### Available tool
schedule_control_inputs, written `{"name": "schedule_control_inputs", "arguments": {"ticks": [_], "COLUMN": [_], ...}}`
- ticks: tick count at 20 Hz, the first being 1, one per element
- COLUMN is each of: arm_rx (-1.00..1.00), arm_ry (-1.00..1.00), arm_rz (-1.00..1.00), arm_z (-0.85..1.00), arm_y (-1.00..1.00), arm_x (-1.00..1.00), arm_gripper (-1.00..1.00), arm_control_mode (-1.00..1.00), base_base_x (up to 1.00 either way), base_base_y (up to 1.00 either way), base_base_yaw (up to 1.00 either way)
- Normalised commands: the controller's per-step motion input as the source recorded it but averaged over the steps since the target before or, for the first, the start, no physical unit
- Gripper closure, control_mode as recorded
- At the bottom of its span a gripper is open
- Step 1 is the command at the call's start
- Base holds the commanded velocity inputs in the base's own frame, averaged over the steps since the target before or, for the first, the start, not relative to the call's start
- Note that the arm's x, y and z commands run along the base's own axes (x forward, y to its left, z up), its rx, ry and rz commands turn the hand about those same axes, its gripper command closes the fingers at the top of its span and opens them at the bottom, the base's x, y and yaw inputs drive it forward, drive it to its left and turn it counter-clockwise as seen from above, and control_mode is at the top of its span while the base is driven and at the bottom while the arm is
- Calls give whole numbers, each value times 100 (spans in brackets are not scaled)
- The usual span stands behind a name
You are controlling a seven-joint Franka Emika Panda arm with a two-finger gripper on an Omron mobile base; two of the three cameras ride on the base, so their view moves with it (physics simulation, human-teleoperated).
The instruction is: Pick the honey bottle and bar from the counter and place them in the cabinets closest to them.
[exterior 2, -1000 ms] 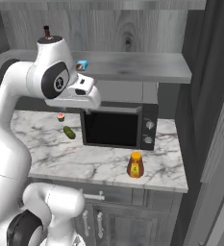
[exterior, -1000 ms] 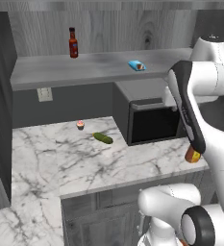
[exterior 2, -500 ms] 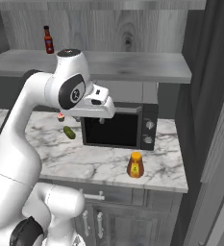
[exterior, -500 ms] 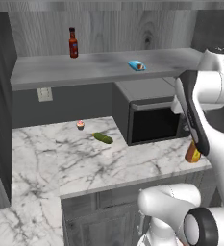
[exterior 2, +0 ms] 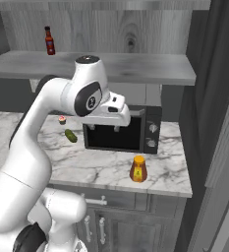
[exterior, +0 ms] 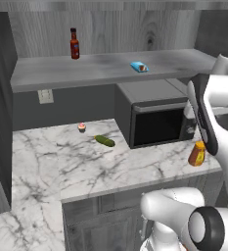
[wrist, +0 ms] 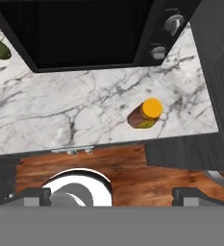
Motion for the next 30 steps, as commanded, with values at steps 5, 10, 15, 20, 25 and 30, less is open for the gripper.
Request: {"name": "schedule_control_inputs", "arguments": {"ticks": [5, 10, 15, 20, 25, 30], "arm_rx": [0, -1, 0, 0, -2, -1], "arm_ry": [0, 0, 0, 1, -1, -4], "arm_rz": [-3, -1, 1, 0, 0, 0], "arm_z": [-18, -16, -8, -20, -35, -35], "arm_y": [-35, -16, -2, -1, -8, -15], "arm_x": [0, 1, 1, 1, 0, 2], "arm_gripper": [-100, -100, -100, -100, -100, -100], "arm_control_mode": [-100, -100, -100, -100, -100, -100], "base_base_x": [0, 0, 0, 0, 0, 0], "base_base_y": [0, 0, 0, 0, 0, 0], "base_base_yaw": [0, 0, 0, 0, 0, 0]}}
